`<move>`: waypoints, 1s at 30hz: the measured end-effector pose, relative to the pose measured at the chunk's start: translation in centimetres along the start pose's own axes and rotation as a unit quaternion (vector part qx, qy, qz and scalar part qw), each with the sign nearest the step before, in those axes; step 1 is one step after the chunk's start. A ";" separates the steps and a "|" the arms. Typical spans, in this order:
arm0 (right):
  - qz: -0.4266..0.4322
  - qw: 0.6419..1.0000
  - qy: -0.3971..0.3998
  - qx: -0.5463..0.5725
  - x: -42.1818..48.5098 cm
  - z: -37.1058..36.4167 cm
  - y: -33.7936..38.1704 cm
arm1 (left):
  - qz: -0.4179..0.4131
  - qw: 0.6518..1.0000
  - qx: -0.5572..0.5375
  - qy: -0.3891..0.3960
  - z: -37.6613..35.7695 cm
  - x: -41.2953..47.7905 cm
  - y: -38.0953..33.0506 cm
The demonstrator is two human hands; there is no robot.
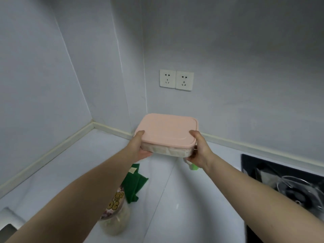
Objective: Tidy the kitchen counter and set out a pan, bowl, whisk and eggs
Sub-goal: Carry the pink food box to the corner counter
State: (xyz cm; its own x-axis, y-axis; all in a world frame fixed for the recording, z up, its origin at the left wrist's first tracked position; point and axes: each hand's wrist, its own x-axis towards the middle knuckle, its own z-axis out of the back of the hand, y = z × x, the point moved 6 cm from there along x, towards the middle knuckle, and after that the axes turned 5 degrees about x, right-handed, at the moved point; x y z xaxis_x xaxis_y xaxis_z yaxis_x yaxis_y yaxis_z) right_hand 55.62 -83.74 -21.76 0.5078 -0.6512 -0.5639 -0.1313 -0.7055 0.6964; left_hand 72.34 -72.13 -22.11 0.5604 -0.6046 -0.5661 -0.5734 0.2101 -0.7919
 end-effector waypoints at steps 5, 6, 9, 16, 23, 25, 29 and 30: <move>0.016 0.999 -0.017 0.048 -2.3 5.5 2.0 | -0.012 0.998 0.054 0.019 -5.0 -1.5 1.7; 0.018 0.998 -0.023 0.061 -3.0 6.7 2.4 | -0.012 0.998 0.061 0.022 -6.2 -2.0 2.2; 0.019 0.995 -0.052 0.082 -5.0 9.7 3.2 | -0.017 0.996 0.087 0.029 -9.1 -3.2 3.4; 0.055 0.988 -0.107 0.096 -10.4 19.0 5.8 | -0.013 0.988 0.139 0.071 -17.3 -7.9 8.0; 0.088 0.978 -0.147 0.119 -17.7 29.3 7.3 | -0.027 0.974 0.191 0.123 -24.8 -13.9 13.9; 0.096 0.974 -0.163 0.127 -20.2 32.4 7.5 | -0.026 0.967 0.210 0.140 -27.1 -16.0 16.0; 0.096 0.965 -0.194 0.151 -24.5 38.0 7.4 | -0.013 0.955 0.242 0.170 -30.7 -19.3 19.8; 0.100 0.962 -0.199 0.158 -25.7 39.5 7.3 | -0.011 0.952 0.249 0.178 -31.7 -20.1 20.8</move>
State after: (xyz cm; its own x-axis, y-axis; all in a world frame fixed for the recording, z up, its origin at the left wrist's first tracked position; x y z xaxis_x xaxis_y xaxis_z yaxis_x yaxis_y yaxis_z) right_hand 8.00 -83.16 -19.67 0.0870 -0.7934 -0.6024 -0.4758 -0.5644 0.6746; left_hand 30.18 -80.00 -19.96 0.2794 -0.8168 -0.5047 -0.1602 0.4786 -0.8633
